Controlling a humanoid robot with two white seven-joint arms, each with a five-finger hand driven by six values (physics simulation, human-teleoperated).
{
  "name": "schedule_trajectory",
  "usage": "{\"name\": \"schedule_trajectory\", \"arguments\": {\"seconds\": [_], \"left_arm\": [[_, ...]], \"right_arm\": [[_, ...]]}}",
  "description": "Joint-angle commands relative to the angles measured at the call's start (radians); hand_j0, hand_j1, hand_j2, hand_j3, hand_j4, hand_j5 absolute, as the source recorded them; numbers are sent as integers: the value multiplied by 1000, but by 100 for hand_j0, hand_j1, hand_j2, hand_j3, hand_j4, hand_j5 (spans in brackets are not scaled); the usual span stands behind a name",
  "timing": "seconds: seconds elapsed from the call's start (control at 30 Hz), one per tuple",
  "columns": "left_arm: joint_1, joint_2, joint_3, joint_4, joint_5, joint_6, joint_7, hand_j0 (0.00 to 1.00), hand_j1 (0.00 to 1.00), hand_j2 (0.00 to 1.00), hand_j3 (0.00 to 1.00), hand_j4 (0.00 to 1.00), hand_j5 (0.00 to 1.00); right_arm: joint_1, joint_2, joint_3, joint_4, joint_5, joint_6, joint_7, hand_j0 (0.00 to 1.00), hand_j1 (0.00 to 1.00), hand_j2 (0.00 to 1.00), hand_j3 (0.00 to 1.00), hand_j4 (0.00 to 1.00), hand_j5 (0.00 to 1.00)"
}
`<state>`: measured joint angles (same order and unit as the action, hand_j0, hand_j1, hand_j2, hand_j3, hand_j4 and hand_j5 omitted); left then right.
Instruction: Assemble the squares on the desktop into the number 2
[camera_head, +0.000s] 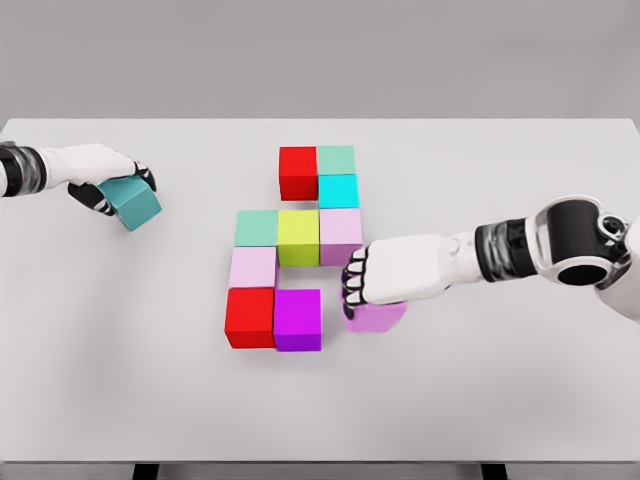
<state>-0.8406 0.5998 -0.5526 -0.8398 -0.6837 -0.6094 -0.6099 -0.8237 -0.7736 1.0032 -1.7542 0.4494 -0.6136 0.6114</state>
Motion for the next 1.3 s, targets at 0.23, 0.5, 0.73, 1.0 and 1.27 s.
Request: {"name": "schedule_trajectory", "arguments": {"seconds": [0.23, 0.5, 0.73, 1.0, 1.27], "left_arm": [[-5, -3, 11, 2, 13, -2, -1, 52, 52, 52, 52, 52, 52], [-5, -21, 16, 2, 65, -2, -1, 52, 52, 52, 52, 52, 52], [-5, -61, 16, -2, 111, -2, -1, 52, 52, 52, 52, 52, 52], [6, -89, 14, -120, 173, -2, -1, 52, 52, 52, 52, 52, 52], [5, -144, 16, -125, 171, 183, -1, 52, 52, 52, 52, 52, 52]], "right_arm": [[0, 2, 8, 1, -49, 3, -1, 60, 60, 60, 60, 60, 60], [0, 2, 8, -1, -67, 3, -1, 61, 61, 61, 61, 61, 61], [0, 2, 17, -1, -74, 3, -1, 62, 62, 62, 62, 62, 62], [2, -4, 15, -1, -139, 3, -1, 62, 62, 62, 62, 62, 62], [2, -13, 15, -1, -167, 3, -1, 64, 64, 64, 64, 64, 64]]}}
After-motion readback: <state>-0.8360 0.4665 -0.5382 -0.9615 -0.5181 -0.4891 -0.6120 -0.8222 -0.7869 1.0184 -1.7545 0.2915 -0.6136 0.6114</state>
